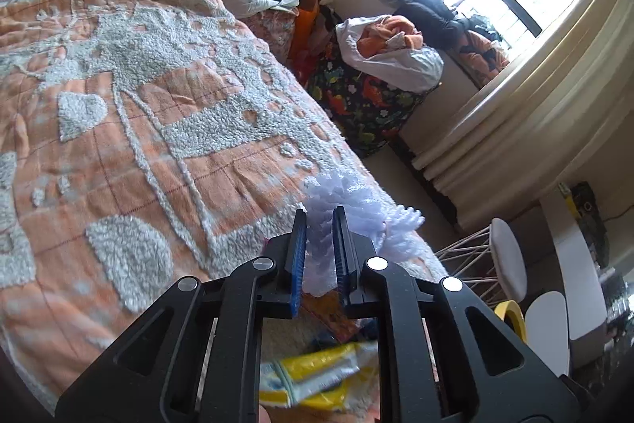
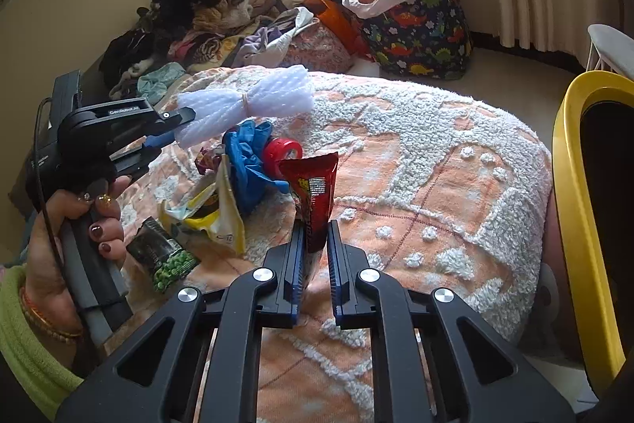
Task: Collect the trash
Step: 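Grasp the red candy wrapper with the right tool while the left tool grasps a white foam net, then carry the red wrapper and white foam net in both tools over the yellow bin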
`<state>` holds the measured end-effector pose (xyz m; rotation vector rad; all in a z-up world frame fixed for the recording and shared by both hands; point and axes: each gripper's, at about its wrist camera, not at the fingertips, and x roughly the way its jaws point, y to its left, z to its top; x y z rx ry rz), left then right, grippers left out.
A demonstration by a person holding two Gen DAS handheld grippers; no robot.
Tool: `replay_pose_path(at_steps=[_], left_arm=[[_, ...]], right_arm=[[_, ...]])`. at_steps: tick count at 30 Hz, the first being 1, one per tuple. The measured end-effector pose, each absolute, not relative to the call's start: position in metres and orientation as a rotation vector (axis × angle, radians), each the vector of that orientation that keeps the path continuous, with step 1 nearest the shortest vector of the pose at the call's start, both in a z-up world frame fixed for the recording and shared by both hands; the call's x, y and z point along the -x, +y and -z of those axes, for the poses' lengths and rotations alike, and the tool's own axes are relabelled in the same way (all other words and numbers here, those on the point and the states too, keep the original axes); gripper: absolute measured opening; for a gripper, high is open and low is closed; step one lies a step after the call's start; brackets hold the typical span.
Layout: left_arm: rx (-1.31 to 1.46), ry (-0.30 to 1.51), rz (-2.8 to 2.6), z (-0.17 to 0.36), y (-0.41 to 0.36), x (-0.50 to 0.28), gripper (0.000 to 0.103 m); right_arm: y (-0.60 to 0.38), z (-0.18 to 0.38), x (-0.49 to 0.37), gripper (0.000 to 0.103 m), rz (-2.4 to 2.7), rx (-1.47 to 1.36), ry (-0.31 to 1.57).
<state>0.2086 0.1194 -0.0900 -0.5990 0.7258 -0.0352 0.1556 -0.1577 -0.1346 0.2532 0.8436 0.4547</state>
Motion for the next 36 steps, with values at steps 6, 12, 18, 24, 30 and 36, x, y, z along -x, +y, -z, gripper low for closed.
replay_pose_path(at_steps=[6, 12, 18, 24, 30, 36], left_arm=[[0.600, 0.664, 0.074, 0.075, 0.108, -0.183, 0.008], [0.583, 0.626, 0.109, 0.059, 0.095, -0.164, 0.008], [0.551, 0.600, 0.124, 0.048, 0.086, -0.145, 0.008], [0.552, 0.589, 0.132, 0.044, 0.084, -0.132, 0.008], [0.540, 0.574, 0.137, 0.037, 0.080, -0.120, 0.008], [0.526, 0.568, 0.148, 0.032, 0.074, -0.116, 0.008]], right_arm=[[-0.159, 0.128, -0.147, 0.010, -0.468, -0.244, 0.824], [-0.163, 0.122, -0.137, 0.010, -0.473, -0.238, 0.803], [-0.167, 0.117, -0.130, 0.010, -0.481, -0.241, 0.788], [-0.174, 0.109, -0.122, 0.010, -0.488, -0.242, 0.767], [-0.184, 0.099, -0.117, 0.010, -0.489, -0.258, 0.737], [-0.197, 0.085, -0.112, 0.010, -0.476, -0.263, 0.696]])
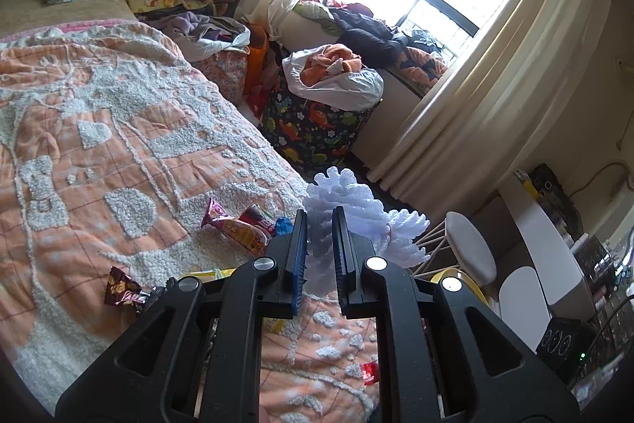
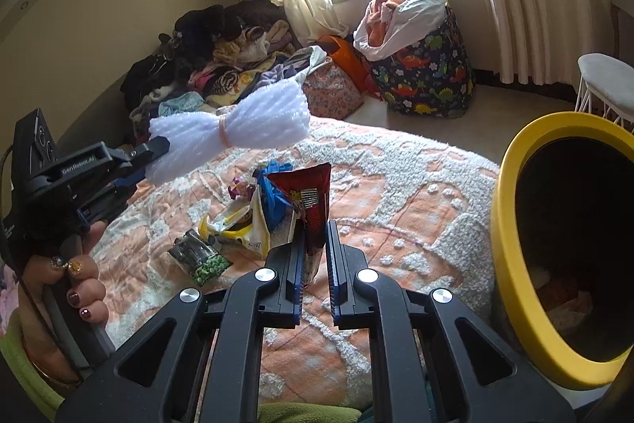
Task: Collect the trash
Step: 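Carry the red wrapper and white foam net in both tools over the yellow bin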
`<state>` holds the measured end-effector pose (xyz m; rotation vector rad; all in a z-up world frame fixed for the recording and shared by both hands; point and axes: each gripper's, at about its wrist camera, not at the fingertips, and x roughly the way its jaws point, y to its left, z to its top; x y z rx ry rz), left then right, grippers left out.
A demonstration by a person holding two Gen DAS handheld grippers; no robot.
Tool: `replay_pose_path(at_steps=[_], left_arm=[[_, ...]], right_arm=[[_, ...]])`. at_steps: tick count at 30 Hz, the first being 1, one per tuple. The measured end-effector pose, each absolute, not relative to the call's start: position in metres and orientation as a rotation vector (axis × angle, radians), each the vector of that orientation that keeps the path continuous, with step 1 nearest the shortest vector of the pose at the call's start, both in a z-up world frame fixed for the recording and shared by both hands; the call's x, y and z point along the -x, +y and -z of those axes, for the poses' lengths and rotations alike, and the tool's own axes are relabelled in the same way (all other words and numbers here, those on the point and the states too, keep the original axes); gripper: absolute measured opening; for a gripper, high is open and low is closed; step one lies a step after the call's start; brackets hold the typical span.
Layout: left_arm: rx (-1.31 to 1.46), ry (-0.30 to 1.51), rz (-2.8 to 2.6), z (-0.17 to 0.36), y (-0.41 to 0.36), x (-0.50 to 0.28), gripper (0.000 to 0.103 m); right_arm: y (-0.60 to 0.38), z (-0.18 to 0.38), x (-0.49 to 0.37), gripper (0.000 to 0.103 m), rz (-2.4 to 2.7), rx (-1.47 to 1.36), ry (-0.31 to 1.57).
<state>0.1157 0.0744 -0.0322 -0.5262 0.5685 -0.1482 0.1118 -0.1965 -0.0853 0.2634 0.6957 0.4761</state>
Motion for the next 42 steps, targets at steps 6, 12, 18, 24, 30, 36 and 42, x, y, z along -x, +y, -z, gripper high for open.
replay_pose_path(at_steps=[6, 12, 18, 24, 30, 36, 42], left_arm=[[0.510, 0.564, 0.171, 0.026, 0.060, -0.112, 0.008], [0.486, 0.566, 0.198, 0.021, 0.044, -0.113, 0.008], [0.465, 0.568, 0.223, 0.019, 0.030, -0.113, 0.008], [0.445, 0.567, 0.243, 0.016, 0.018, -0.112, 0.008], [0.425, 0.575, 0.267, 0.016, 0.003, -0.111, 0.008], [0.396, 0.584, 0.293, 0.016, -0.015, -0.110, 0.008], [0.362, 0.594, 0.319, 0.017, -0.033, -0.108, 0.008]], right_arm=[[-0.214, 0.072, -0.107, 0.010, -0.451, -0.271, 0.654], [-0.237, 0.064, -0.105, 0.010, -0.415, -0.291, 0.629], [-0.261, 0.059, -0.101, 0.010, -0.378, -0.315, 0.608], [-0.281, 0.054, -0.098, 0.010, -0.340, -0.335, 0.583], [-0.296, 0.050, -0.093, 0.010, -0.306, -0.353, 0.556], [-0.313, 0.048, -0.092, 0.010, -0.272, -0.375, 0.536], [-0.331, 0.045, -0.090, 0.010, -0.238, -0.397, 0.516]])
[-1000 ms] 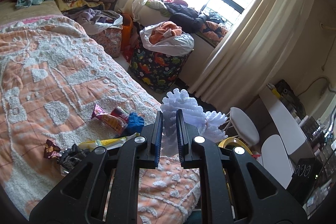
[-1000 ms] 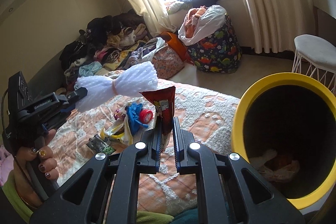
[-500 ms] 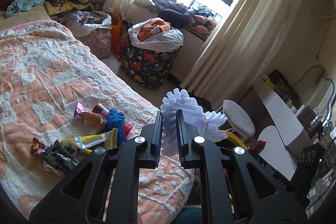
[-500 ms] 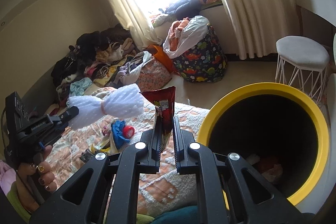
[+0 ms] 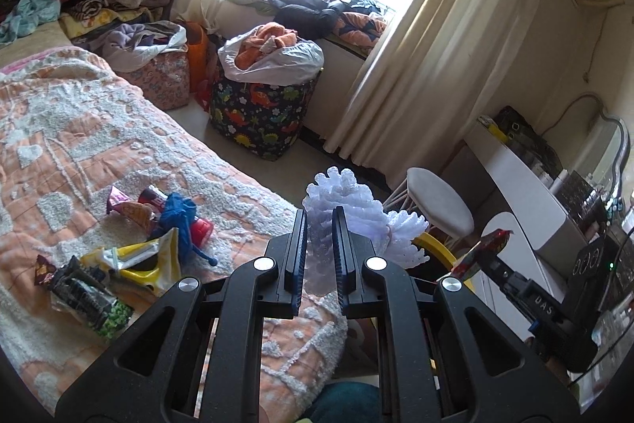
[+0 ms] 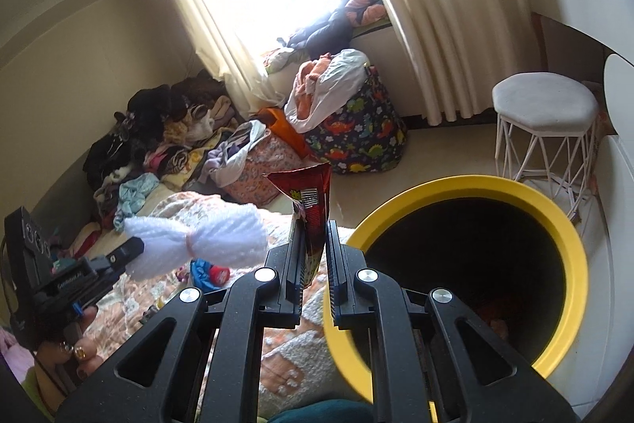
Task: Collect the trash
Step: 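Carry the red wrapper and white foam net in both tools over the yellow bin, then open both tools to drop the wrapper and foam net into the yellow bin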
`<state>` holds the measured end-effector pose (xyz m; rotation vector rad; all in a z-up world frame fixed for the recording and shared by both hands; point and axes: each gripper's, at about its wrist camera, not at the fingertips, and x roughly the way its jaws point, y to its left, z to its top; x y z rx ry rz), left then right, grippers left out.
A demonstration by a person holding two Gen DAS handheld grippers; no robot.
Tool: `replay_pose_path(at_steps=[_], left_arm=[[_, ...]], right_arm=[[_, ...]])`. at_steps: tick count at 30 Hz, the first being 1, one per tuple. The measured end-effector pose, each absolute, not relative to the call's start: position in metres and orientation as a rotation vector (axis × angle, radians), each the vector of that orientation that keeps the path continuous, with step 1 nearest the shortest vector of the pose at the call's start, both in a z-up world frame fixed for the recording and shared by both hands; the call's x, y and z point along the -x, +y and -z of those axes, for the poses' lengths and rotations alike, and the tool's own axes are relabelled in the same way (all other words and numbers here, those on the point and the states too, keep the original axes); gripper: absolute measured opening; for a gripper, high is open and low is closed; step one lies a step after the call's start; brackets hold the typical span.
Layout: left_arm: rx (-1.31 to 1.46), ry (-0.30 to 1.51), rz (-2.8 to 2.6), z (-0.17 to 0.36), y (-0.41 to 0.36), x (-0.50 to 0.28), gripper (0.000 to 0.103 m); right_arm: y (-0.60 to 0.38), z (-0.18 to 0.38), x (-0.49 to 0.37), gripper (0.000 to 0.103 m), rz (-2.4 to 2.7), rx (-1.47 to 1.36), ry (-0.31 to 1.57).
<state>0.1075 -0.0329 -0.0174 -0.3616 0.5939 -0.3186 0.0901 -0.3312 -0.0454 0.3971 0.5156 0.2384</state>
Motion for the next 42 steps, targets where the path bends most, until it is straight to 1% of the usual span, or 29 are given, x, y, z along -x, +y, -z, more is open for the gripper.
replay_pose_path(at_steps=[19, 42], left_arm=[[0.261, 0.624, 0.392, 0.026, -0.079, -0.104, 0.008], [0.051, 0.670, 0.482, 0.058, -0.151, -0.097, 0.008]], right_arm=[[-0.373, 0.044, -0.085, 0.010, -0.117, -0.423, 0.462], [-0.417, 0.072, -0.092, 0.010, 0.045, -0.437, 0.467]])
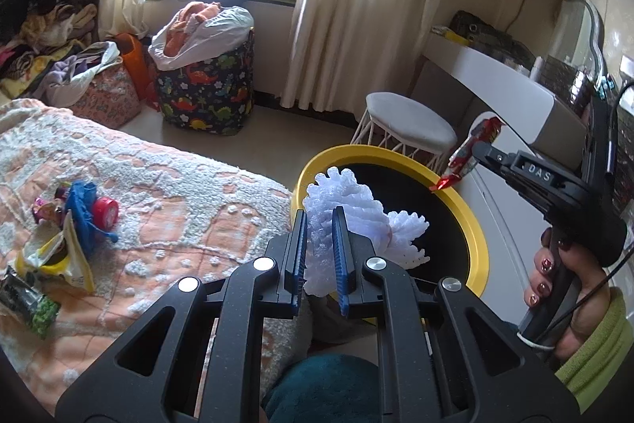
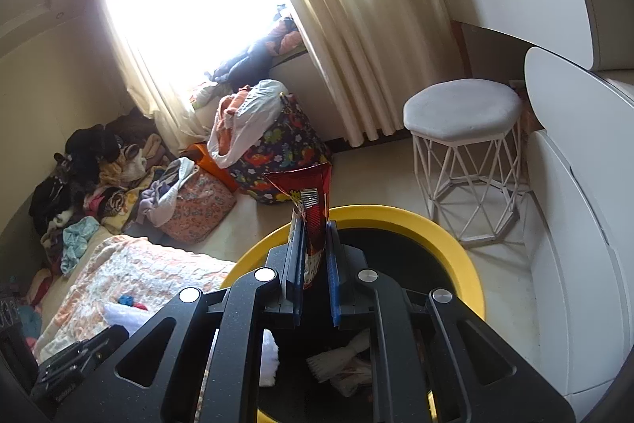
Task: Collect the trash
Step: 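Open both tools to drop the wrapper and foam net into the yellow bin, then move both open tools back toward the trash pile on the bed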
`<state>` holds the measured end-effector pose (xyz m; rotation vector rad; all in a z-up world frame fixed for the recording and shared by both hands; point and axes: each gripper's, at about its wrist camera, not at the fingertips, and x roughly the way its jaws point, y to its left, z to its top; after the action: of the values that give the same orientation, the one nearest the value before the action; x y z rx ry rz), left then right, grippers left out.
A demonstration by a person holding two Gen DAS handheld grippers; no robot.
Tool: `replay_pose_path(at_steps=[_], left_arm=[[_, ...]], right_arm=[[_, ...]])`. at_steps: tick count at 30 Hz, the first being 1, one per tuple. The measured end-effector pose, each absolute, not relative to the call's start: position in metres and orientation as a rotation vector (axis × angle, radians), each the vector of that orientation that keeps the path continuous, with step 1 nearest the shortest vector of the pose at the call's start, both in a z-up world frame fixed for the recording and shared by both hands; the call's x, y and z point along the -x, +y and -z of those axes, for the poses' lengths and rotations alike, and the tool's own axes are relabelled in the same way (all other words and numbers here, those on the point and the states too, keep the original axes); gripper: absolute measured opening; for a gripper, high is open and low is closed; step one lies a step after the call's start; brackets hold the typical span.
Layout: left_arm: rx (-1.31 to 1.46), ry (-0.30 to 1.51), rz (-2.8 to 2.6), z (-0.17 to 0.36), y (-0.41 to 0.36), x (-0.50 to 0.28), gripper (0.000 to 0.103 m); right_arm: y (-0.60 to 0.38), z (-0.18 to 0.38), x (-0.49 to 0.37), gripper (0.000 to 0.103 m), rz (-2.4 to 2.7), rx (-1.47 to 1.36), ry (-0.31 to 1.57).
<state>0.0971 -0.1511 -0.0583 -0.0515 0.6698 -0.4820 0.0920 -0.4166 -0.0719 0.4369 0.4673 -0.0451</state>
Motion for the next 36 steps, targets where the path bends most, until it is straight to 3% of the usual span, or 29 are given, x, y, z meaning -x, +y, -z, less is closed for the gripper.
replay_pose_path(at_steps=[19, 20, 23, 25, 27, 28, 30, 33, 36], left_arm=[[-0.078, 0.719, 0.562, 0.086, -0.200, -0.108, 0.009], [-0.081, 0.722, 0.567, 0.087, -0.202, -0.110, 0.009], [-0.088, 0.738, 0.582, 0.092, -0.209, -0.115, 0.011], [-0.091, 0.737, 0.586, 0.093, -0.212, -0.116, 0.021], [-0.080, 0.735, 0.589, 0.093, -0.213, -0.119, 0.045], [-0.069, 0.732, 0.591, 0.093, -0.213, -0.119, 0.049], [-0.058, 0.721, 0.585, 0.091, -0.212, -0.119, 0.072], [-0.037, 0.708, 0.585, 0.089, -0.208, -0.117, 0.088], [-0.019, 0.695, 0.572, 0.085, -0.205, -0.115, 0.092]], right_arm=[[-0.420, 0.090, -0.101, 0.014, 0.030, -0.462, 0.506], [-0.420, 0.092, -0.102, 0.015, 0.030, -0.464, 0.511], [-0.424, 0.095, -0.104, 0.036, 0.047, -0.472, 0.527], [-0.427, 0.097, -0.104, 0.037, 0.054, -0.484, 0.532], [-0.430, 0.098, -0.105, 0.047, 0.064, -0.495, 0.539], [-0.432, 0.099, -0.103, 0.050, 0.066, -0.510, 0.536], [-0.436, 0.099, -0.103, 0.055, 0.073, -0.525, 0.532], [-0.437, 0.098, -0.102, 0.069, 0.082, -0.539, 0.527], [-0.437, 0.096, -0.101, 0.078, 0.081, -0.552, 0.518]])
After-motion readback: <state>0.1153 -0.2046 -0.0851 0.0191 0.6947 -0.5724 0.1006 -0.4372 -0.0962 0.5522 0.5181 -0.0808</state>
